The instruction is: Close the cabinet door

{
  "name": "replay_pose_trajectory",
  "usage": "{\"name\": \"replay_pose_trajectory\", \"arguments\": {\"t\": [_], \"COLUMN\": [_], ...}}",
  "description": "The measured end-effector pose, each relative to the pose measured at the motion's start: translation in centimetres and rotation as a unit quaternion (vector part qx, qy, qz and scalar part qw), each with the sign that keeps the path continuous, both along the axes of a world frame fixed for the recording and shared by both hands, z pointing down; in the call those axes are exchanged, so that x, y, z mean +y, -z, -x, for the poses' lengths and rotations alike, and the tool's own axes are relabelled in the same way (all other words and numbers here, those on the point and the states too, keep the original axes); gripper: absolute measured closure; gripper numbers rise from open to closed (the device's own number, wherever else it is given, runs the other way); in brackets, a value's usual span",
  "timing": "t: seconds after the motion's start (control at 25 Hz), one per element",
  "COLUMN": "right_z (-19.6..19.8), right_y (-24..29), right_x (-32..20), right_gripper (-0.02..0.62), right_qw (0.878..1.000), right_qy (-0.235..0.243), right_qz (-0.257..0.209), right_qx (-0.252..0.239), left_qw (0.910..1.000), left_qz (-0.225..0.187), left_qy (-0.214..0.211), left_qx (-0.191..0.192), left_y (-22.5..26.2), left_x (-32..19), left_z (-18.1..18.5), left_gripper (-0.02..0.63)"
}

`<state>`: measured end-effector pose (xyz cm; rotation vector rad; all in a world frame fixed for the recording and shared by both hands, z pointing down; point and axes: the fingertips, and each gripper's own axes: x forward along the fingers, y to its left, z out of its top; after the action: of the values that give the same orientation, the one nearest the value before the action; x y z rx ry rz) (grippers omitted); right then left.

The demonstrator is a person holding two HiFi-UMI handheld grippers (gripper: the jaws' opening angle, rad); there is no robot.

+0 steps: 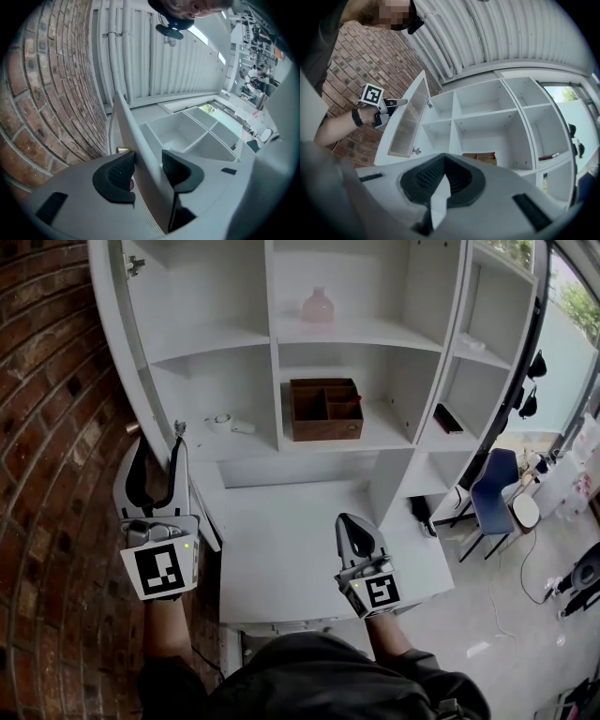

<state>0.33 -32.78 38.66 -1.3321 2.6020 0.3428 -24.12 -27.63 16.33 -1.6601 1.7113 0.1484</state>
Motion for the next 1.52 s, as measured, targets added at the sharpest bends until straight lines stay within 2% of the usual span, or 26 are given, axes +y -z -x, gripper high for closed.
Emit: {"name": "replay_pose_trajectory", "arguments": {"t": [0.36,0.52,0.72,0.96,1.52], "right_z": [-2.3,-3.5,-4.6,-6.4,-9.7], "right_y": [-0.4,-0.4,-0.7,-0.8,-1.4], "right_x": [-1.6,-2.2,-3.0,-3.8,-4.7], "right_gripper": [0.597,0.597,0.597,0.597,0.597], "right_qw": [1.0,0.999,0.999,0.998,0.996], "right_qy": [-0.022,-0.033,-0.044,-0.059,-0.081], "right_qz": [0.004,0.005,0.009,0.011,0.016], "right_qx": [-0.005,-0.009,-0.01,-0.015,-0.023], "left_qw": [0.999,0.9986,0.9933,0.9934,0.9903], "left_qz": [0.002,0.003,0.018,0.009,0.004], "left_qy": [-0.009,-0.012,0.014,0.03,0.047], "left_qx": [-0.043,-0.051,-0.114,-0.111,-0.131], "left_y": [-0.4,-0.5,-0.8,-0.8,-0.9], "left_x": [-2.6,-3.8,-6.1,-8.8,-13.1], "left_z": [-3.5,-4.6,-6.4,-8.1,-10.3], "left_gripper": [0.403,0.393,0.377,0.37,0.368]}}
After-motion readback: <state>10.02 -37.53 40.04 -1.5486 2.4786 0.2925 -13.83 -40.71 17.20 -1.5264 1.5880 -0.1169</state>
